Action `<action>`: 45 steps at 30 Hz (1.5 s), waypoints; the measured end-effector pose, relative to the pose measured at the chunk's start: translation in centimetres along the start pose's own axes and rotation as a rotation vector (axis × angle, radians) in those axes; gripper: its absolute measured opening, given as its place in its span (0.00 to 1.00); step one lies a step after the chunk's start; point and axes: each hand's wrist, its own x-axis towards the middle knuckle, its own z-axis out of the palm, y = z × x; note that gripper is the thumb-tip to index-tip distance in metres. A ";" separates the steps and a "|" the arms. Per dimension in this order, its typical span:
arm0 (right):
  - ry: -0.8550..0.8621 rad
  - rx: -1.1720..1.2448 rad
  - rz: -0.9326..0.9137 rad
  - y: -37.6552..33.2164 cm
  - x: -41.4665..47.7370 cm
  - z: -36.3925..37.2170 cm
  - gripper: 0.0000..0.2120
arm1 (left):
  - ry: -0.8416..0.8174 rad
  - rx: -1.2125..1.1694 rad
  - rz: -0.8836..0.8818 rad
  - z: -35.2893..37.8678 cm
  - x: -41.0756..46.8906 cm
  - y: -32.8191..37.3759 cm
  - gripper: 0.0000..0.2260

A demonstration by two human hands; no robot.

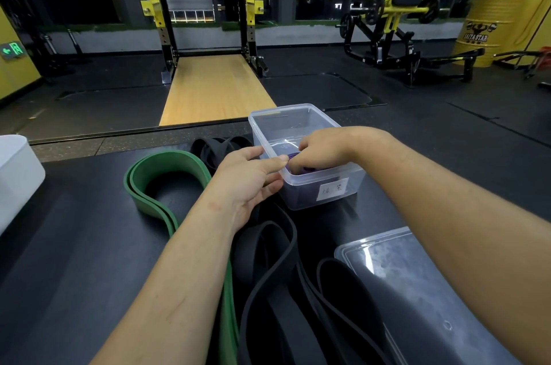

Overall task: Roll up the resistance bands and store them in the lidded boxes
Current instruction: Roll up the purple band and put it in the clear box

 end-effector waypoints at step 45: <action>0.573 0.175 -0.266 -3.0 -5.2 0.8 0.10 | 0.179 0.848 0.241 -1.5 -3.9 2.1 0.21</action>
